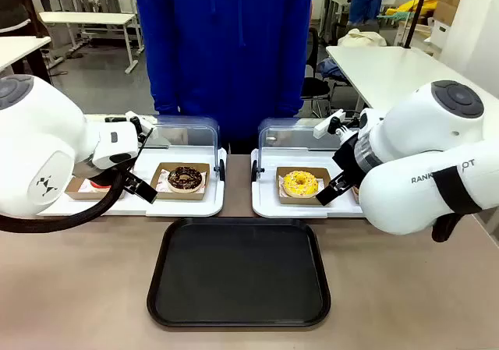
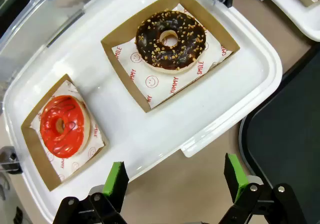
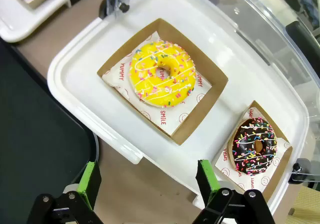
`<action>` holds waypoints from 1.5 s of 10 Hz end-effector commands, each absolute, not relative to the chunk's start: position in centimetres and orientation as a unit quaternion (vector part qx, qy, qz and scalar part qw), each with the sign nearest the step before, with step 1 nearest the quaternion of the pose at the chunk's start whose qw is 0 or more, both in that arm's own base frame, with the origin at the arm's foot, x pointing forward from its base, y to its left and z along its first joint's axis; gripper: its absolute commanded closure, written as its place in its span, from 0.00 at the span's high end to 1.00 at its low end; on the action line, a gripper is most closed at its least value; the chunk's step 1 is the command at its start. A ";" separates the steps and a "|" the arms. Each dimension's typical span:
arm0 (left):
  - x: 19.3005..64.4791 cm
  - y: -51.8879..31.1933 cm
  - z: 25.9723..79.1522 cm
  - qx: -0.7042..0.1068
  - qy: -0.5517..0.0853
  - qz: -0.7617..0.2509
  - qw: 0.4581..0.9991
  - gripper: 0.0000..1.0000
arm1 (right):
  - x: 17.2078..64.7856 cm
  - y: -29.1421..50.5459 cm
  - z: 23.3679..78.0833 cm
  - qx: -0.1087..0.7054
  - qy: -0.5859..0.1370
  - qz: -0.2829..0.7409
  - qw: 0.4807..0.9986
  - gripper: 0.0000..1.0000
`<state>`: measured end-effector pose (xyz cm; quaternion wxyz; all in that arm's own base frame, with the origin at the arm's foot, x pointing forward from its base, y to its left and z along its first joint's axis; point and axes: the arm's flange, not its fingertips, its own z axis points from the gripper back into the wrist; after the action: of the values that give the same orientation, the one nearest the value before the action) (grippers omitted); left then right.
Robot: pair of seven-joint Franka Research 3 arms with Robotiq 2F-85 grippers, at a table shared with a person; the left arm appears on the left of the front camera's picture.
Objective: Move the third donut from the left to the tray.
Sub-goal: Pick up the Paper togo box containing the Donut indicated by the person and place it on the Handle tray.
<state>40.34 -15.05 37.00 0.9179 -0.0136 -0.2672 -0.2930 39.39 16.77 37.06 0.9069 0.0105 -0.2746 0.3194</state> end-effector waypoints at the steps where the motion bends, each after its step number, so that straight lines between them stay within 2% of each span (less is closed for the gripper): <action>1: 40.3 -15.0 37.0 -0.014 -0.267 -0.293 0.918 1.00 | 39.4 16.8 37.1 0.010 -0.275 0.319 0.907 1.00; 10: 40.3 -15.0 37.0 -0.014 -0.267 -0.293 0.918 1.00 | 39.4 16.8 37.1 0.010 -0.275 0.320 0.907 1.00; 13: 42.0 -12.4 43.9 -0.064 -0.257 -0.307 0.914 1.00 | 40.0 13.3 44.5 0.050 -0.285 0.286 0.913 1.00; 15: 43.5 -7.6 49.1 -0.134 -0.243 -0.337 0.900 1.00 | 38.8 7.6 49.3 0.105 -0.302 0.271 0.908 1.00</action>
<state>42.06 -11.36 47.12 0.9059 -0.0978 -0.2623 -0.3176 39.40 11.24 47.04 0.9141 0.0721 -0.3015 0.2613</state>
